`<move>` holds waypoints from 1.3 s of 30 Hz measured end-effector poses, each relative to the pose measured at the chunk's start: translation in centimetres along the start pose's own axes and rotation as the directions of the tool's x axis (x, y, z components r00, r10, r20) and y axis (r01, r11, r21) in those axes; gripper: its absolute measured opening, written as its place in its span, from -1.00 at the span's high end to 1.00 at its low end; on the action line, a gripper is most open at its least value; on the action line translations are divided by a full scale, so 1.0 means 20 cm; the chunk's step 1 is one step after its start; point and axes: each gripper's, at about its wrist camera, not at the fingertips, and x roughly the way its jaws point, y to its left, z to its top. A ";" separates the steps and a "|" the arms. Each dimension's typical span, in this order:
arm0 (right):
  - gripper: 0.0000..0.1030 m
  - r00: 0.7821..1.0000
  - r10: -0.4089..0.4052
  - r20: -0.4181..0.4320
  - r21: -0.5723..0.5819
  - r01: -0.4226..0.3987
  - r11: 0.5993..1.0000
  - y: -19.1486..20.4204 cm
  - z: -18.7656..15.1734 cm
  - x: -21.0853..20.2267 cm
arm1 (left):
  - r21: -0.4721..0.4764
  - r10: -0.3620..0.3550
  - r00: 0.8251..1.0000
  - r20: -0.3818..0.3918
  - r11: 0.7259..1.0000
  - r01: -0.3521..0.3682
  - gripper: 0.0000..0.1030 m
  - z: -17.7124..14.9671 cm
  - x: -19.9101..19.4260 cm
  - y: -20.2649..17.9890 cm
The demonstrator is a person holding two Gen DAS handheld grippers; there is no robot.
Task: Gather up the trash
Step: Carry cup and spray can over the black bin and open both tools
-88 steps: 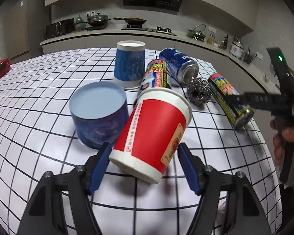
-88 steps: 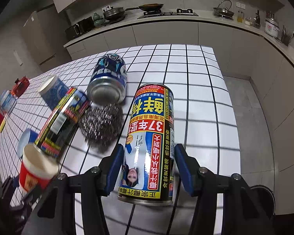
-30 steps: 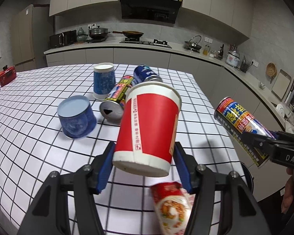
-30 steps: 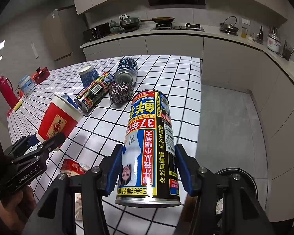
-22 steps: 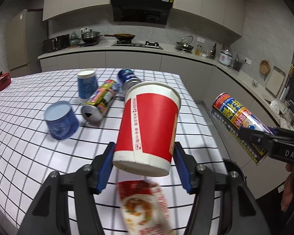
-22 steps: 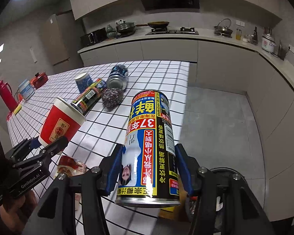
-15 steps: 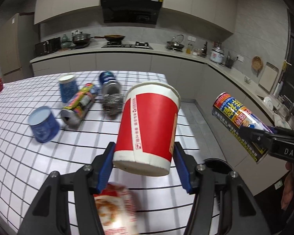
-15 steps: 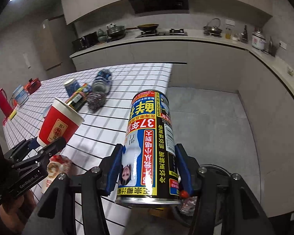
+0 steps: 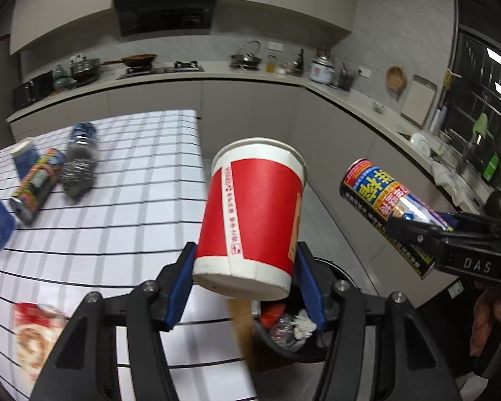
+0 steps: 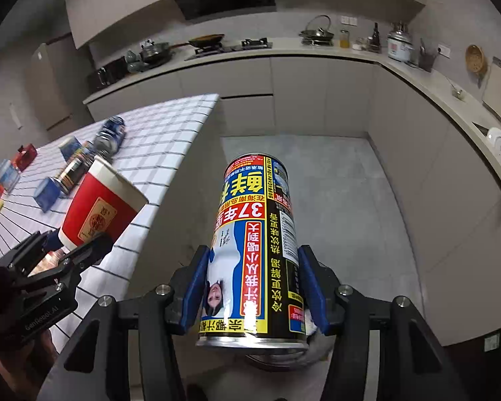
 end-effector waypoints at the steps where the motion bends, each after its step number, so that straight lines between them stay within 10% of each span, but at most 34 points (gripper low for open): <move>1: -0.08 1.000 -0.003 -0.010 0.002 0.003 1.000 -0.05 -0.02 0.01 | 0.004 -0.007 1.000 -0.008 1.000 0.007 -0.14 -0.01 0.02 -0.04; 24: -0.09 0.951 0.126 -0.284 -0.132 -0.169 0.977 -0.54 -0.39 0.51 | 0.005 0.019 0.967 -0.256 1.000 -0.019 -0.22 -0.36 0.53 -0.48; 27: -0.96 0.941 0.098 -0.325 -0.123 -0.145 0.982 -0.60 -0.39 0.62 | 0.003 0.102 0.971 -0.215 0.995 -0.104 -0.76 -0.34 0.49 -0.47; 39: -1.00 0.978 0.043 -0.204 -0.027 -0.050 0.998 -0.73 -0.19 0.42 | -0.018 0.204 0.974 -0.101 0.978 -0.207 -0.87 -0.19 0.27 -0.46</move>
